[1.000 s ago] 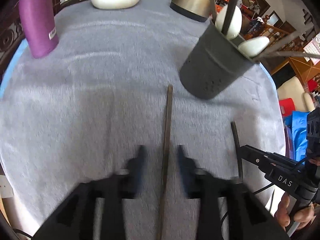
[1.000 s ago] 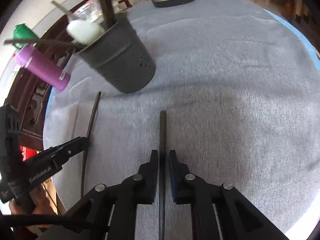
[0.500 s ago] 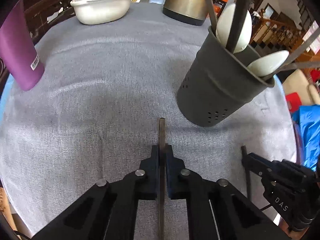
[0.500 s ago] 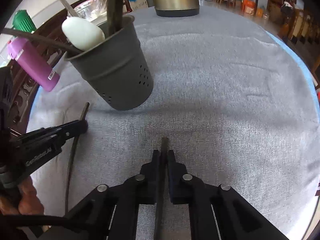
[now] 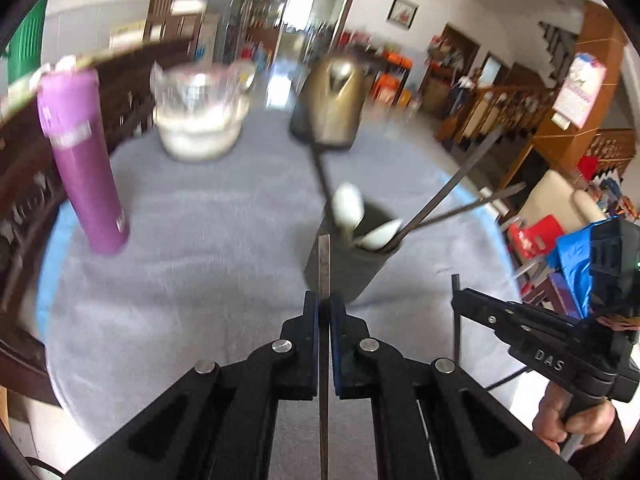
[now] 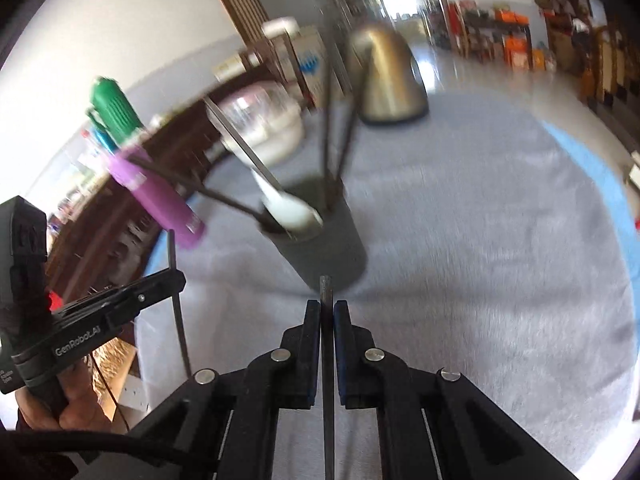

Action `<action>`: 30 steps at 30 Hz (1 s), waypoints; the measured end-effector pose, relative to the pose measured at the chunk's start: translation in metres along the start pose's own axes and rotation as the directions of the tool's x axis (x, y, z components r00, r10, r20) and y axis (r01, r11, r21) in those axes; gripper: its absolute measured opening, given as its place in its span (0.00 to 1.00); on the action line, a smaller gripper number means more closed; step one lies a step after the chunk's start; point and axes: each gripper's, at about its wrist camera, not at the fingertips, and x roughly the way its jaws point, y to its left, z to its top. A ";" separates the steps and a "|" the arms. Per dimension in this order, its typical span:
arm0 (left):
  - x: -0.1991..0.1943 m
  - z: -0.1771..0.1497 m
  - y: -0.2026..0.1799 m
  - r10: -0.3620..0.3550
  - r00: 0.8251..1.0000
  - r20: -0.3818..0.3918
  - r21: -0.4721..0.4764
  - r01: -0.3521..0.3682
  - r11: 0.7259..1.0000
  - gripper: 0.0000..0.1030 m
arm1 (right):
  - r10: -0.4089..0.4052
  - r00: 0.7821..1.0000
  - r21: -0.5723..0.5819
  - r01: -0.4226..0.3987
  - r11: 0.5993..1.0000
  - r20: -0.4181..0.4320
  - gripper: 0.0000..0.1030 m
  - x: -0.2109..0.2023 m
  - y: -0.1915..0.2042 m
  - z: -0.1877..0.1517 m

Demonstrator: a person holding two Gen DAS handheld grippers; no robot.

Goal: Organize utensils
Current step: 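Lift the held dark chopsticks above the grey cup with both grippers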

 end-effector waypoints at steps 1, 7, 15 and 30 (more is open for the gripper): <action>-0.007 0.003 -0.001 -0.004 1.000 0.019 0.005 0.004 1.000 0.05 | 0.009 0.999 -0.010 -0.009 1.000 0.035 0.07 -0.010 0.004 0.003; -0.040 0.022 -0.007 -0.035 0.992 0.122 0.014 0.033 0.999 0.05 | 0.043 0.980 -0.025 -0.039 0.999 0.193 0.07 -0.052 0.027 0.012; -0.061 0.056 -0.020 -0.050 0.976 0.211 0.041 0.042 0.998 0.05 | 0.056 0.918 -0.038 -0.044 0.998 0.394 0.07 -0.088 0.048 0.040; -0.080 0.126 -0.033 -0.001 0.935 0.354 0.053 -0.019 0.998 0.05 | 0.039 0.835 -0.031 -0.027 0.999 0.549 0.07 -0.117 0.065 0.110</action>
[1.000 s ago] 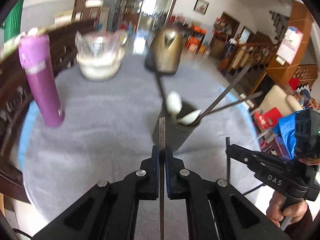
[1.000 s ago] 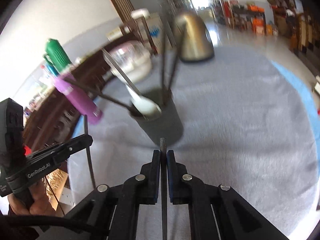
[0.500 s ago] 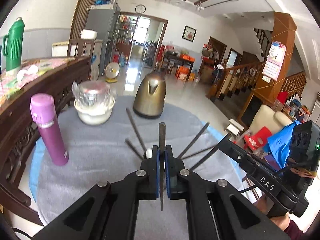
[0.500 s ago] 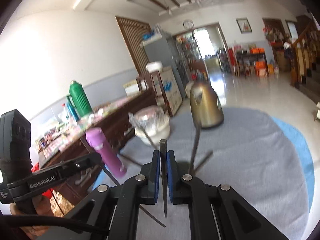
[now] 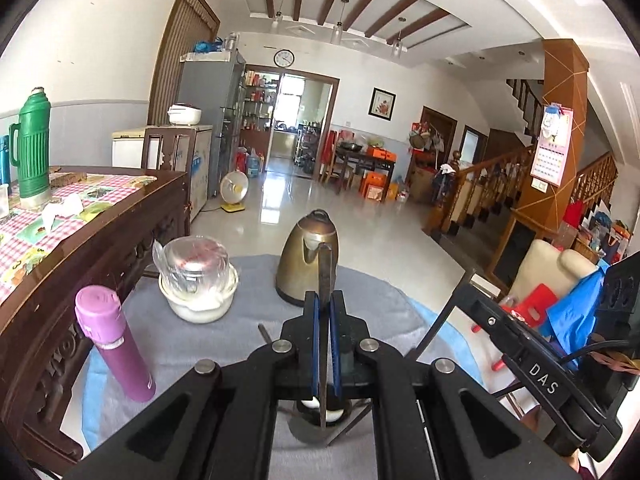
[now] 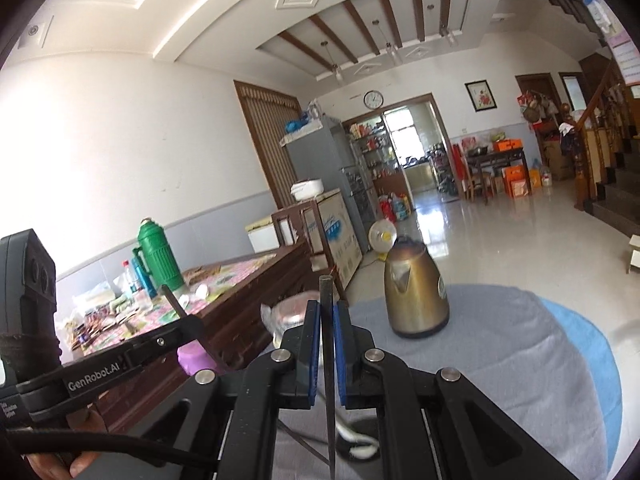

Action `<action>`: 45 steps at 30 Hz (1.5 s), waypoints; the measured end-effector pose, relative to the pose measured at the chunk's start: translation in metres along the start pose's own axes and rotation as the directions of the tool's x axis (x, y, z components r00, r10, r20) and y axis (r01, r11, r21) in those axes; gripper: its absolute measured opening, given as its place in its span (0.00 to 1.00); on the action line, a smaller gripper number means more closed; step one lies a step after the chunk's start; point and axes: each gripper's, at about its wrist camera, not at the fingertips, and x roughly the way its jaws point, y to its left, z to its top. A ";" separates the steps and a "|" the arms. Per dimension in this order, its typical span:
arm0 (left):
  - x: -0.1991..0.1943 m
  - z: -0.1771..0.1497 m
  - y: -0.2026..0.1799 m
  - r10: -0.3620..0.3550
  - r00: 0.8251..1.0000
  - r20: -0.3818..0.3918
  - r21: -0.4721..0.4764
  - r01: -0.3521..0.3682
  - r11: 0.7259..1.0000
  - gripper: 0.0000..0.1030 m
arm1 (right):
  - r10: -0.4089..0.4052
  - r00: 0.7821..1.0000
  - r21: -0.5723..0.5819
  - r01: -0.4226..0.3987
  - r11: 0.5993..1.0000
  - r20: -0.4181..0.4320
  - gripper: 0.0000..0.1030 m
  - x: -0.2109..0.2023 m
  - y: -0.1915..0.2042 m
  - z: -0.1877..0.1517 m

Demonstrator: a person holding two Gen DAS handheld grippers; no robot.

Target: Organize utensils

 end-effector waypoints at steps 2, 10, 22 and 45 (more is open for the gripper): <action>0.005 0.003 0.000 0.009 1.000 0.005 -0.004 -0.009 1.000 0.05 | -0.008 1.000 0.004 0.008 1.000 0.011 0.07 0.003 -0.001 0.006; 0.031 -0.003 0.001 0.046 0.999 -0.008 -0.024 -0.046 0.999 0.05 | -0.085 0.995 -0.019 0.086 0.996 0.058 0.07 0.020 -0.005 0.013; 0.061 -0.037 0.007 0.040 0.992 -0.116 -0.054 -0.046 0.997 0.05 | -0.134 0.991 -0.061 0.133 0.989 -0.014 0.07 0.039 -0.010 -0.022; -0.019 -0.087 -0.005 0.111 0.992 -0.053 0.123 -0.104 0.987 0.52 | -0.163 0.986 0.060 0.164 0.985 -0.021 0.10 -0.038 -0.077 -0.042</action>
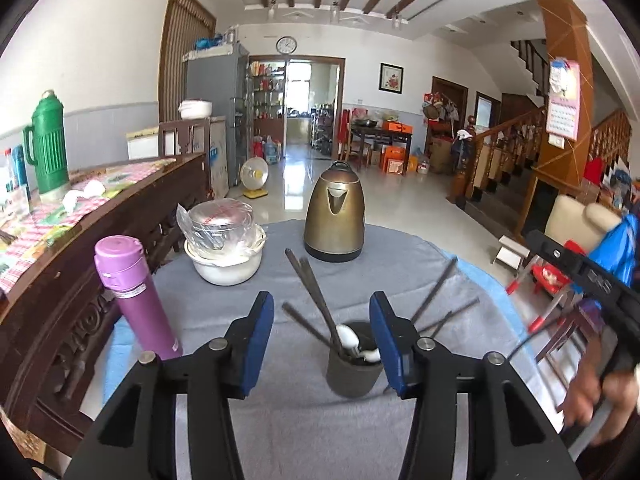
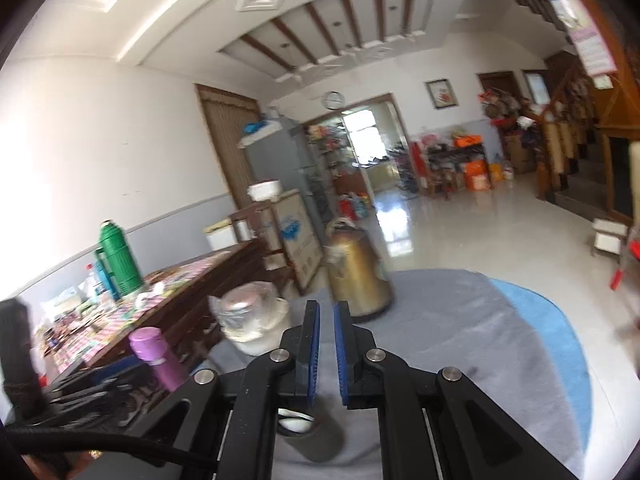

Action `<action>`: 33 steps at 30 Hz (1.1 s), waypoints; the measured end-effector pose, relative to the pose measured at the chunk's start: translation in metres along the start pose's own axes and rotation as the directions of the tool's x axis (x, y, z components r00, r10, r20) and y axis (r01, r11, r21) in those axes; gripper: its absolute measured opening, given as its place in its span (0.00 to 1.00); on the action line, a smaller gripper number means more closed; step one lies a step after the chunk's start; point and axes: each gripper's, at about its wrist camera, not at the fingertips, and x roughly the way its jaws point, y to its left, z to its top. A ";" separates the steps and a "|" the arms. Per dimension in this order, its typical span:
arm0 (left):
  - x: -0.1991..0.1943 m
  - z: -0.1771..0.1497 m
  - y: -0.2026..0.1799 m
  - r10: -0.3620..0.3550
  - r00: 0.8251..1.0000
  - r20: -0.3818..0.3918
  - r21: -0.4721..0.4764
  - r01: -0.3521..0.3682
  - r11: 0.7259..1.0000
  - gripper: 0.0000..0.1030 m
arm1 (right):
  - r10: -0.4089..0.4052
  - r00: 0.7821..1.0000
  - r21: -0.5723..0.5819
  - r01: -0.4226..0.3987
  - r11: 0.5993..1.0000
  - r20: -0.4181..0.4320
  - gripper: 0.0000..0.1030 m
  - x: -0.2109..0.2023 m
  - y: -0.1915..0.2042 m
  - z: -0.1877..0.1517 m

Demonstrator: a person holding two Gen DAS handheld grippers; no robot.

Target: Organize utensils

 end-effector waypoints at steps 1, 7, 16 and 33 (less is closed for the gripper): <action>-0.003 -0.006 -0.001 -0.001 1.000 0.003 0.011 0.001 1.000 0.55 | -0.024 1.000 0.017 0.024 1.000 -0.021 0.11 0.002 -0.012 -0.002; 0.001 -0.068 -0.010 -0.035 0.993 -0.113 0.051 0.041 0.998 0.59 | -0.134 0.958 0.163 0.179 0.970 -0.255 0.33 0.041 -0.097 -0.040; 0.028 -0.134 -0.016 -0.064 0.944 -0.324 -0.009 0.065 0.998 0.59 | -0.130 0.813 0.321 0.364 0.875 -0.567 0.33 0.151 -0.192 -0.072; 0.044 -0.133 0.014 -0.051 0.934 -0.353 -0.074 0.027 0.997 0.59 | -0.396 0.566 0.001 0.575 0.818 -0.723 0.15 0.261 -0.181 -0.077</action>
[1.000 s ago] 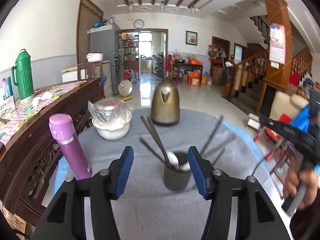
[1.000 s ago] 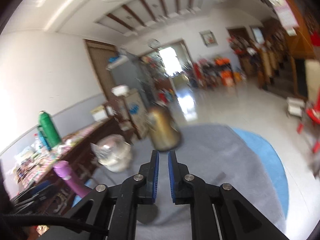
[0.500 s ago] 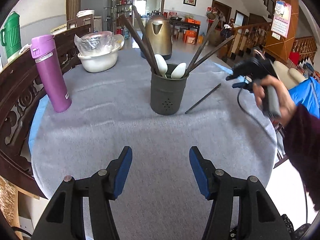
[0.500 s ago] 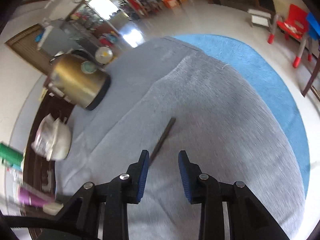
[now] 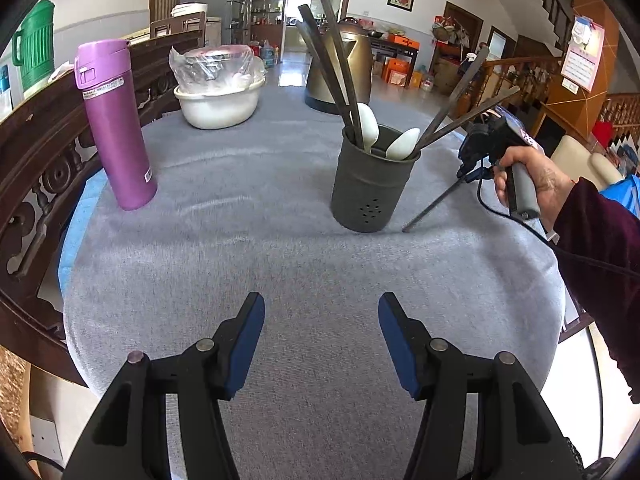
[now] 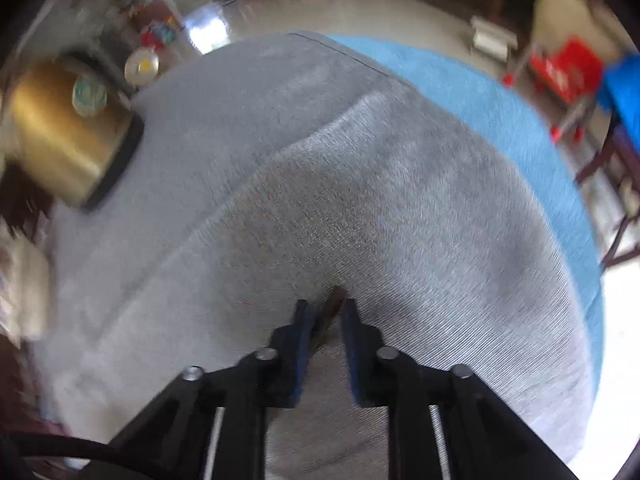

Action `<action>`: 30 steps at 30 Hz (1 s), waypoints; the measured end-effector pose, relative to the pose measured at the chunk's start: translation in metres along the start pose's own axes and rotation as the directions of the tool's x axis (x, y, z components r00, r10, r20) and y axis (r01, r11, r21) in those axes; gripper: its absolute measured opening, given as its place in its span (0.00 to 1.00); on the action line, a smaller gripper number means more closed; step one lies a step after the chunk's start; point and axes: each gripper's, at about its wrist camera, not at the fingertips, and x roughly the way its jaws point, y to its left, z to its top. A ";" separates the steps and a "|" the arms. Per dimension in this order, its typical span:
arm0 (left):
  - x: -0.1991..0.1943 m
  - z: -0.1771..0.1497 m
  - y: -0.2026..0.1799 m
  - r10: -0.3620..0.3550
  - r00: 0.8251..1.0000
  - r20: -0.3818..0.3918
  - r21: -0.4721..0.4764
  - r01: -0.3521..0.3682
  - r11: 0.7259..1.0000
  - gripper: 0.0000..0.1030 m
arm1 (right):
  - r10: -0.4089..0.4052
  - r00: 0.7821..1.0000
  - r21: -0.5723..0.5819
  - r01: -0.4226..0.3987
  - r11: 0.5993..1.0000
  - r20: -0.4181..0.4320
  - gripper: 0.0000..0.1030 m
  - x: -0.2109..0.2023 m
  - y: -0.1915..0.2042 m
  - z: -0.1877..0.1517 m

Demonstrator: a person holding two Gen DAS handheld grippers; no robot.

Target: Organize utensils

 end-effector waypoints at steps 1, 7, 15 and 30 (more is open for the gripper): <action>-0.001 0.000 0.000 0.000 1.000 0.001 0.000 0.000 1.000 0.59 | -0.023 1.000 -0.044 0.023 0.999 0.017 0.15 -0.001 0.005 -0.003; -0.006 -0.002 -0.003 -0.004 1.000 0.003 0.002 0.004 1.000 0.58 | 0.105 0.991 0.015 -0.106 0.994 0.084 0.00 -0.014 -0.017 -0.020; -0.011 -0.007 -0.015 -0.014 1.000 0.001 0.012 0.014 1.000 0.58 | 0.293 0.950 0.191 -0.309 0.932 0.108 0.04 -0.034 -0.061 -0.029; 0.008 -0.002 -0.001 -0.005 0.999 -0.032 -0.030 0.004 1.000 0.58 | 0.127 0.991 0.134 -0.120 0.984 -0.044 0.12 0.004 -0.003 0.010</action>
